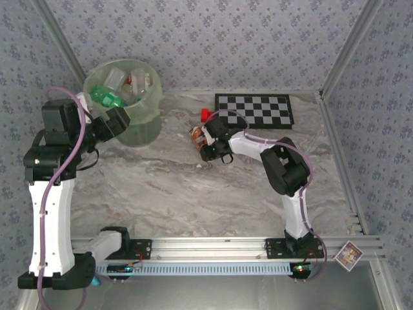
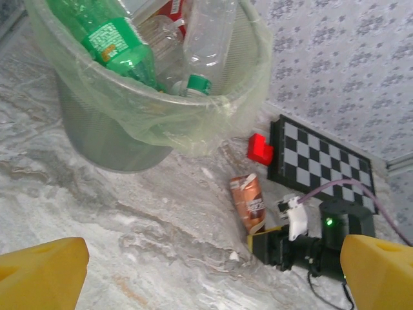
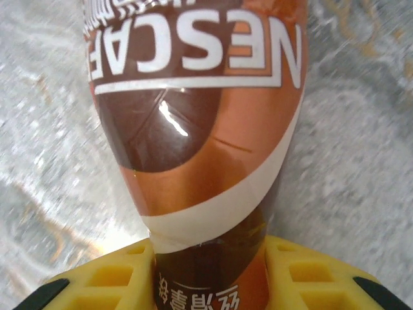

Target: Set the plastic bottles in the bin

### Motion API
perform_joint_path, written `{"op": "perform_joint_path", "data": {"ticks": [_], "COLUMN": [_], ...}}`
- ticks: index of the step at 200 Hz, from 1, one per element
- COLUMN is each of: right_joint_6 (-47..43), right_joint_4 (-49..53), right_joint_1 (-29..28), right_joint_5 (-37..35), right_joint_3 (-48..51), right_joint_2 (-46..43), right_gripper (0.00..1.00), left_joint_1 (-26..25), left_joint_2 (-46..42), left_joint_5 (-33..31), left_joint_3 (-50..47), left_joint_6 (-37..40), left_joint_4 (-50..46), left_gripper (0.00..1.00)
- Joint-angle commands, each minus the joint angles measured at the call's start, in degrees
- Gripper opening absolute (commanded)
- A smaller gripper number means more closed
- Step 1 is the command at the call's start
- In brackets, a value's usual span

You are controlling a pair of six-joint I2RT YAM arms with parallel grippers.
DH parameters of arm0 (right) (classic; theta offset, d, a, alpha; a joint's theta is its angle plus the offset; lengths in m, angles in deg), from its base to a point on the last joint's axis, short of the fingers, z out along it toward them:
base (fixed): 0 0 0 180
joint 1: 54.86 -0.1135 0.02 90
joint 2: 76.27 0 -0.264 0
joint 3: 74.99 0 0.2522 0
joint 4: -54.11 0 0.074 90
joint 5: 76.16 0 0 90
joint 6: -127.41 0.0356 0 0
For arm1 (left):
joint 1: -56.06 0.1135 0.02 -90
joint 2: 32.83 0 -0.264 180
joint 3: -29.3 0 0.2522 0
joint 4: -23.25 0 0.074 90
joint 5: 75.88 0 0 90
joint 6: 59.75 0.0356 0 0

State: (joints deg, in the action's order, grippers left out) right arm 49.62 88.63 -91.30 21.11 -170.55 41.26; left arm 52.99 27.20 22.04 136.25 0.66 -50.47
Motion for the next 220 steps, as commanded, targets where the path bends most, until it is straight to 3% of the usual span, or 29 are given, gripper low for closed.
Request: {"op": "perform_joint_path", "data": {"ticks": [1,50,114,148,220], "right_joint_6": [1.14,2.88,2.72,1.36,-2.48], "right_joint_4": [0.57,-0.73,1.59,3.32,4.8], "right_joint_1": [-0.92,-4.55,-10.3,-12.74,-17.48], "right_joint_5": [-0.36,-5.29,-11.1,-12.37,-13.27], "right_joint_3": [1.63,4.66,1.45,-1.86,-7.94], "right_joint_2": [-7.01,-19.91,-29.92,-30.82,-29.78], "right_gripper": [0.34,0.32,0.3,0.3,0.3], "left_joint_1": [1.19,2.37,0.17,-4.72,-10.07], "left_joint_2": [-0.44,2.8,8.07,10.01,12.14], "left_joint_5": [5.35,11.43,26.23,27.18,25.58], "left_joint_3": [-1.37,0.05,-1.89,-1.65,-4.69], "left_joint_6": [-2.08,-4.35,-10.54,-8.03,-8.47], "left_joint_4": [4.34,9.99,20.68,20.68,22.77], "left_gripper": [1.0,1.0,0.93,0.92,0.87]}}
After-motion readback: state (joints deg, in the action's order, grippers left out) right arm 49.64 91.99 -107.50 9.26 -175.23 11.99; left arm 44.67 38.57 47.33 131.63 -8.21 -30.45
